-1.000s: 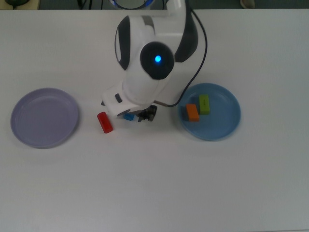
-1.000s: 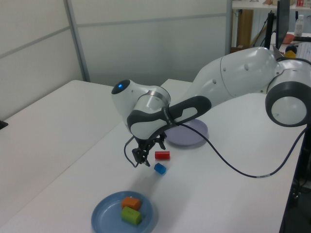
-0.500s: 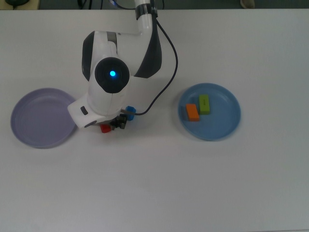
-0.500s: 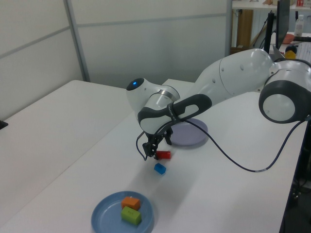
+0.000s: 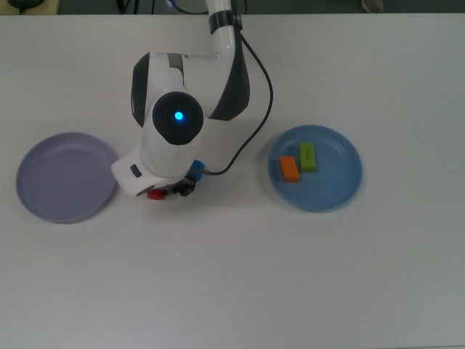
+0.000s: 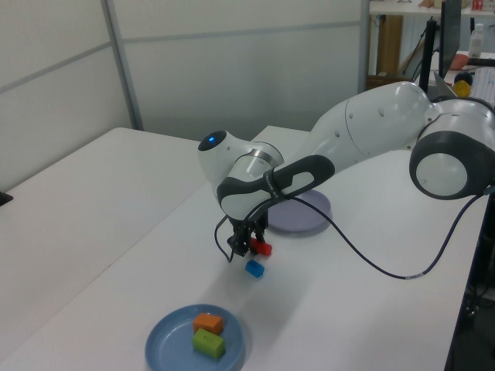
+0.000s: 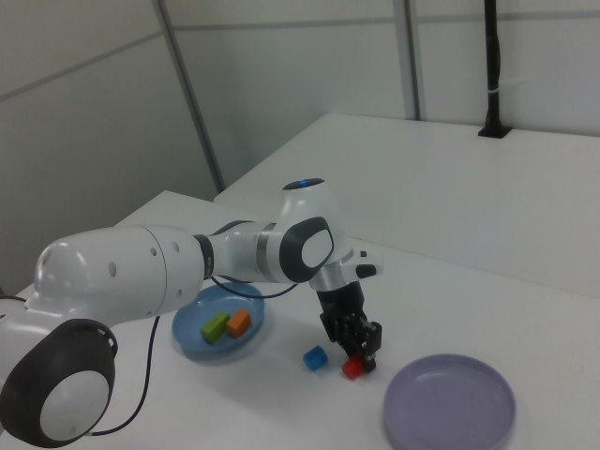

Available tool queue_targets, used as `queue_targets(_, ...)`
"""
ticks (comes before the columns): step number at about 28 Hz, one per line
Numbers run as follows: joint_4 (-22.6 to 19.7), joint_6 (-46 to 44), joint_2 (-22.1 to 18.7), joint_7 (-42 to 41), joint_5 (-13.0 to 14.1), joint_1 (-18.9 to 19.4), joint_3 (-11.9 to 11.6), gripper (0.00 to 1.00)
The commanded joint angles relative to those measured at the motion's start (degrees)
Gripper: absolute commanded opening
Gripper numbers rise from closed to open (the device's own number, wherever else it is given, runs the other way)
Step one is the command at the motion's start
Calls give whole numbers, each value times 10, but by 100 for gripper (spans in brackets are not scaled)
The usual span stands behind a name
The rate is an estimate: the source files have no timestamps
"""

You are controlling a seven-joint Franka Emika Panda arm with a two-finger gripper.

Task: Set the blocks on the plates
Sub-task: 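Carry the red cylinder onto the lavender plate and release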

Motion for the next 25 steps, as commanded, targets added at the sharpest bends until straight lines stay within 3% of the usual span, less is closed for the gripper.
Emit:
queue_targets(1, -5, 15, -12, -9, 5, 2, -2, 0)
queue_targets(7, 10, 14, -55, -9, 17, -6, -6, 0)
queue_targets(11, 13, 13, -71, -14, 25, -31, -11, 0)
queue_targets(23, 13, 16, -64, -81, 10, -136, -14, 0)
queue_targets(24, 13, 16, -63, -86, 6, -139, -14, 3)
queue_targets(25, 11, 16, -56, -89, -5, -142, -15, 29)
